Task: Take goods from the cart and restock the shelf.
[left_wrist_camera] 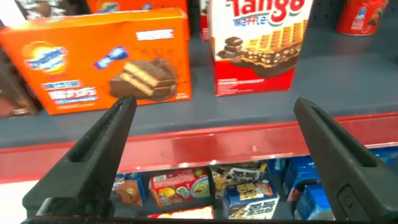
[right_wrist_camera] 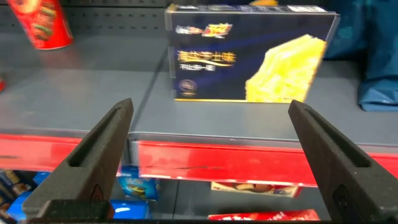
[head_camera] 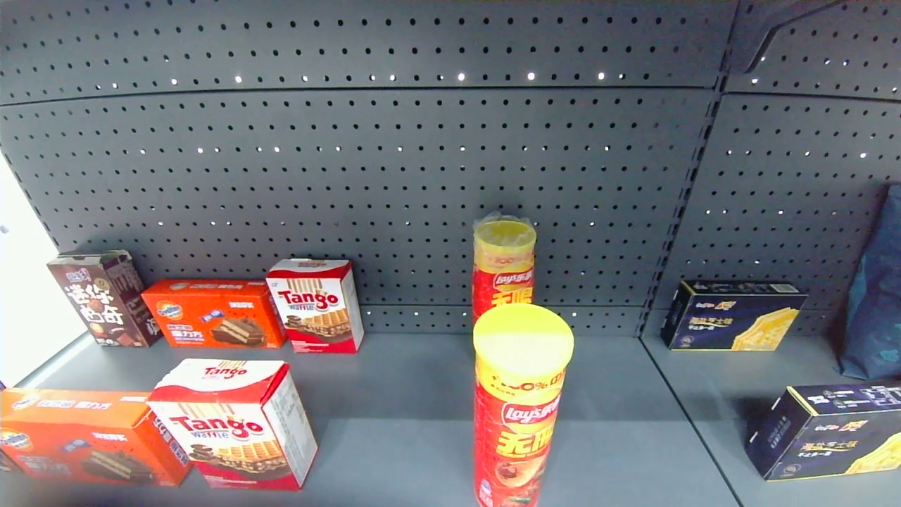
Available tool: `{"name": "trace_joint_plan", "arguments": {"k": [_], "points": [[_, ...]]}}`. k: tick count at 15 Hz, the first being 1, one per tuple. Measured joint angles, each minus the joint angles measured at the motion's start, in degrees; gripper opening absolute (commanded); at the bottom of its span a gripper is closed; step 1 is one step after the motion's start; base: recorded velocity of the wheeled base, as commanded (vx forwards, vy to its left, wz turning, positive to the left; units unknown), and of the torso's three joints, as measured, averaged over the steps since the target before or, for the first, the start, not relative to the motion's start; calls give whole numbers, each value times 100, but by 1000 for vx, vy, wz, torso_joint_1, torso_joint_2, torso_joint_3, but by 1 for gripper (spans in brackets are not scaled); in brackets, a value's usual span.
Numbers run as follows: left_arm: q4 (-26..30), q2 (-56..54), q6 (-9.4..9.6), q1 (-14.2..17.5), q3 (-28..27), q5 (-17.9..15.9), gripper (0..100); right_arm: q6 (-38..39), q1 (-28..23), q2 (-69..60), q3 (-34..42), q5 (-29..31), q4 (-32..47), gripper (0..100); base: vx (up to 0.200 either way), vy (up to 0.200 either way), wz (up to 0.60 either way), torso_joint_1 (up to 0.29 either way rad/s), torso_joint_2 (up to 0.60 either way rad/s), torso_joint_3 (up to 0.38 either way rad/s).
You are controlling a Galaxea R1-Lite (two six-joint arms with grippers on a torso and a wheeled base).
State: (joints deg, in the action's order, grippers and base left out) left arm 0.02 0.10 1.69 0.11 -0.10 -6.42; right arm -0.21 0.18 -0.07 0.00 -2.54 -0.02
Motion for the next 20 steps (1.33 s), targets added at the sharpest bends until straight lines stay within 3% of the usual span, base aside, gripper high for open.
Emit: {"name": "trace_joint_plan", "arguments": {"k": [20], "points": [[7, -7, 29, -1, 10, 0, 100, 11, -2, 0, 0, 7, -5, 100, 0, 0, 0, 0, 0, 0]]}}
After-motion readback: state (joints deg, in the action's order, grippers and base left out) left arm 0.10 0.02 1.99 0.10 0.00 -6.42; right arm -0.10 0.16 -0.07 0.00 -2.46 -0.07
